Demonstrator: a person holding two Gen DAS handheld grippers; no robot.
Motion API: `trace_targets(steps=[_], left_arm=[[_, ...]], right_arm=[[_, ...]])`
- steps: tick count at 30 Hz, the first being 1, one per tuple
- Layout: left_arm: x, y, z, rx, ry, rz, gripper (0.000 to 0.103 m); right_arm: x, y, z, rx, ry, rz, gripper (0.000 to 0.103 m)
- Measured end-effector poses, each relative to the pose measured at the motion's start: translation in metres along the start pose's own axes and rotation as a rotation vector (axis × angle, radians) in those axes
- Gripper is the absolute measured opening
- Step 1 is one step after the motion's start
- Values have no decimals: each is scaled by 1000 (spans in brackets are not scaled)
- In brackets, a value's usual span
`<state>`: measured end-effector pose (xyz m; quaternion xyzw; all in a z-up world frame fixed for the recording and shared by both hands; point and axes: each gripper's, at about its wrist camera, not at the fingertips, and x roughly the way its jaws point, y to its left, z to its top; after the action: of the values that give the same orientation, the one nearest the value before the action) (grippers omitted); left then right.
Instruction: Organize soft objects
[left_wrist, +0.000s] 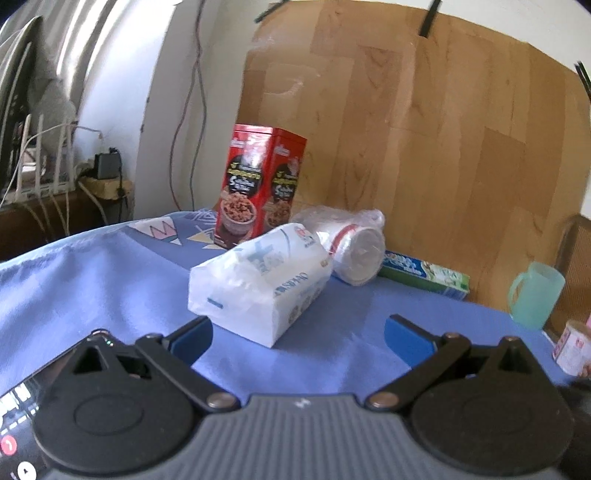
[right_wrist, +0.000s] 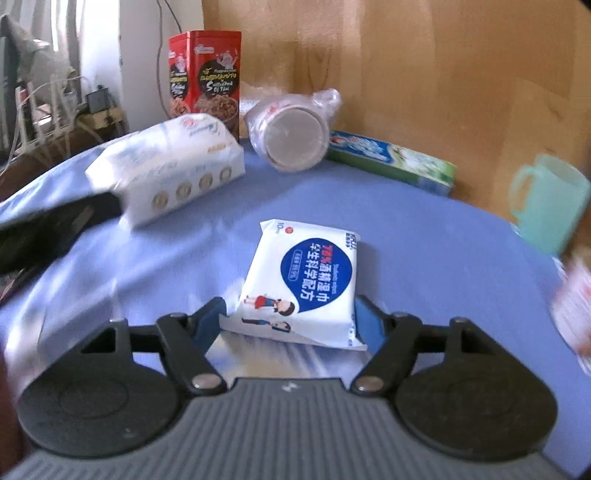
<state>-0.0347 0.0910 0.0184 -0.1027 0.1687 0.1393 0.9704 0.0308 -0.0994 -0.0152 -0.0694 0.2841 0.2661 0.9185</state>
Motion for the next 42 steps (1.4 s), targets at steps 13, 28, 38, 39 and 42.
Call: trace_targets(steps=[13,28,38,39,42], left_arm=[[38,-43,-12,293,339,-246,103],[37,-52,-14,346,345,-207,103],[38,-52,-15,345,346,-207,103],[38,-52,-15,345,346,-207,103],[38,-52,-15,345,346,-207,103]], right_arm=[[-75,-38,-72,135,-57,-185,83],[-80,-39,-77,152,-77,-109,89],[-80,-39,-78,152,-79,-102,90],[-80,-39,-78,153,-79,-102,90],[-80,-39,-78,152,-79,-102,90]])
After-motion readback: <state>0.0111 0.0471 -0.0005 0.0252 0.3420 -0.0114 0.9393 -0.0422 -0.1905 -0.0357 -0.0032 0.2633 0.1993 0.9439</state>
